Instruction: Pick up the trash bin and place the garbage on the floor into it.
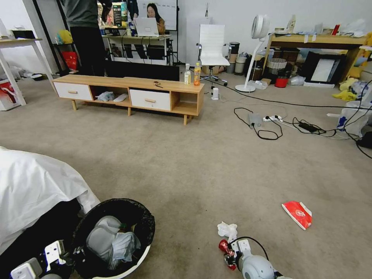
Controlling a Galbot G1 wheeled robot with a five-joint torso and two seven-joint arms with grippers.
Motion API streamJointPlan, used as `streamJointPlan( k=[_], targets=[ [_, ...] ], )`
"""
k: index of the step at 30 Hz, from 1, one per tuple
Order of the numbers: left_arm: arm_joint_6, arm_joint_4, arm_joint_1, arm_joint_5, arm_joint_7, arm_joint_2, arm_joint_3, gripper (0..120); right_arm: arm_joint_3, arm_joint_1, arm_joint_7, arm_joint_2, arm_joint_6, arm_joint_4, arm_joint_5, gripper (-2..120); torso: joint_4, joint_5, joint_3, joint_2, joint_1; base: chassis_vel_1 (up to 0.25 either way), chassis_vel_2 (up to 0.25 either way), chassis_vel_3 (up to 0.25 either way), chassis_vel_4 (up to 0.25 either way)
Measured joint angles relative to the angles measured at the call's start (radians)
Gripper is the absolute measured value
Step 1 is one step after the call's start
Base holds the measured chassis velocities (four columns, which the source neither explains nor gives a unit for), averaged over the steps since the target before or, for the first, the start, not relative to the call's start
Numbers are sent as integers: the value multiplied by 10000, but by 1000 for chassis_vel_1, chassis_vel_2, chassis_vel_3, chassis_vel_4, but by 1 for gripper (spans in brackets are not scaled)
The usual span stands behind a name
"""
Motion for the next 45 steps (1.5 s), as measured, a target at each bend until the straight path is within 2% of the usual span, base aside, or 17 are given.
streamJointPlan(
  k=[1, 4, 13, 22, 23, 29, 31, 32, 34, 35, 37, 38, 40, 41, 43, 45],
  targets=[
    [0, 9, -6, 8, 1, -3, 4, 1, -2, -2, -38, -29, 59, -11, -54, 29, 0, -1, 0, 0, 0, 0, 0, 0, 0],
    [0, 11, -9, 17, 0, -10, 15, 1, -3, -12, -44, -57, 70, 17, -54, 26, 1, 2, 0, 0, 0, 0, 0, 0, 0],
    [0, 8, -6, 39, 3, -37, 37, 1, 6, -112, -37, -195, 159, 194, -75, 26, 0, 2, 0, 0, 0, 0, 0, 0, 0],
    [0, -72, -16, -4, 6, -11, 20, 1, 437, -283, 251, -789, 153, 1600, 158, 26, -2, 0, 0, 0, 0, 0, 0, 0, 0],
    [0, -100, -32, -22, 6, -8, 24, 1, 599, -281, 379, -974, 153, 2160, 207, 26, 0, 0, 0, 0, 0, 0, 0, 0, 0],
    [0, -153, -58, -115, -29, 52, 14, 1, 986, -233, 598, -1320, 55, 3466, 340, 26, -2, 3, 1, -1, 1, 0, 0, 0, 0],
    [1, -200, -110, -237, -78, 106, -12, 1, 1288, -72, 828, -1540, -87, 4620, 628, 26, 3, -6, -1, -1, 0, 0, 0, 0, 0],
    [1, -200, -110, -237, -78, 106, -12, 1, 1288, -72, 828, -1540, -87, 4620, 628, 26, 3, -6, -1, -1, 0, 0, 0, 0, 0],
    [1, -249, -154, -436, -193, 141, -29, 1, 1493, 183, 1020, -1780, -216, 5773, 861, 26, 2, 0, -1, -1, 1, 0, 0, 0, 0],
    [1, -249, -154, -436, -193, 141, -29, 1, 1493, 183, 1020, -1780, -216, 5773, 861, 26, 2, 0, -1, -1, 1, 0, 0, 0, 0],
    [2, -395, -175, -740, -335, 173, -30, 1, 1568, 700, 1306, -2026, -308, 7416, 1472, 26, 1, -2, 0, -1, 0, 0, 0, 0, 0],
    [2, -395, -175, -740, -335, 173, -30, 1, 1568, 700, 1306, -2026, -308, 7416, 1472, 26, 1, -2, 0, -1, 0, 0, 0, 0, 0],
    [2, -566, -171, -928, -410, 199, -34, 1, 1351, 1328, 1470, -2054, -252, 8375, 1924, 26, -2, 1, 0, -1, 1, 0, 0, 0, 0],
    [2, -566, -171, -928, -410, 199, -34, 1, 1351, 1328, 1470, -2054, -252, 8375, 1924, 26, -2, 1, 0, -1, 1, 0, 0, 0, 0],
    [2, -721, -106, -1008, -433, 232, -32, 1, 823, 2471, 1561, -1845, 95, 8870, 2467, 26, 1, 0, 0, -1, 0, 0, 0, 0, 0],
    [2, -752, -86, -1011, -438, 238, -27, 1, 644, 2783, 1565, -1762, 199, 8918, 2598, 26, 4, -2, -1, -1, 0, 0, 0, 0, 0]
  ],
)
